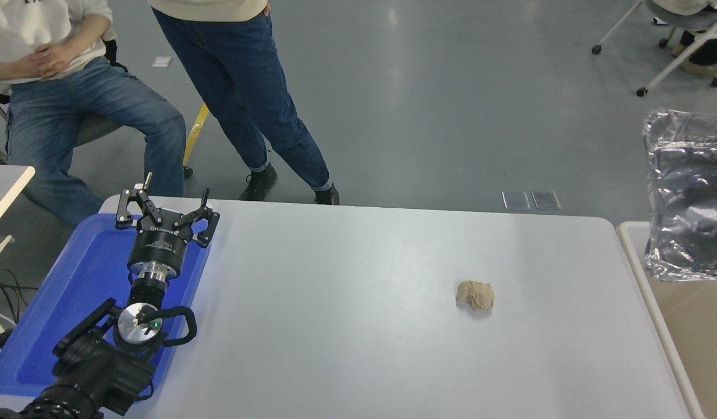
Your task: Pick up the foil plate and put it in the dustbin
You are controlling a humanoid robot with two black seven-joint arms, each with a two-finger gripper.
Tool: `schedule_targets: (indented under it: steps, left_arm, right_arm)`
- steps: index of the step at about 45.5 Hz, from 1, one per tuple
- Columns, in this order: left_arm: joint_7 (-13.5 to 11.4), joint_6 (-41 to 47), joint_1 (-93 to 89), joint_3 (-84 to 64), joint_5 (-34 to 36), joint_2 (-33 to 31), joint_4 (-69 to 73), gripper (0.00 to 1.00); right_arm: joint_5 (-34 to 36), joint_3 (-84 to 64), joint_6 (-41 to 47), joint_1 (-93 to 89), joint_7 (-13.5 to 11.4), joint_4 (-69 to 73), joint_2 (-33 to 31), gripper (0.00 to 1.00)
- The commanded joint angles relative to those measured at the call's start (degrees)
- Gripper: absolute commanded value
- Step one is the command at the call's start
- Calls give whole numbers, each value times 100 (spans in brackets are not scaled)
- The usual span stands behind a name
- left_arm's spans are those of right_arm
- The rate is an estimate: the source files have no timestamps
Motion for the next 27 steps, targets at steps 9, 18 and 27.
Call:
schedule_targets:
  steps: [9,18,27]
  left_arm:
    - [-9,-2,0,0,-5,4,0,100]
    - [-18,7,9,0,-5,-5,0,100]
    - [-18,-2,9,0,-5,4,0,100]
  right_arm:
    - [-830,190,0,-825,3,-1570,-1374,0]
    - [-821,1393,0,-2459,3,-2485,-1479,0]
    - [-804,2545,0,-4041,3,-3381,-1453,0]
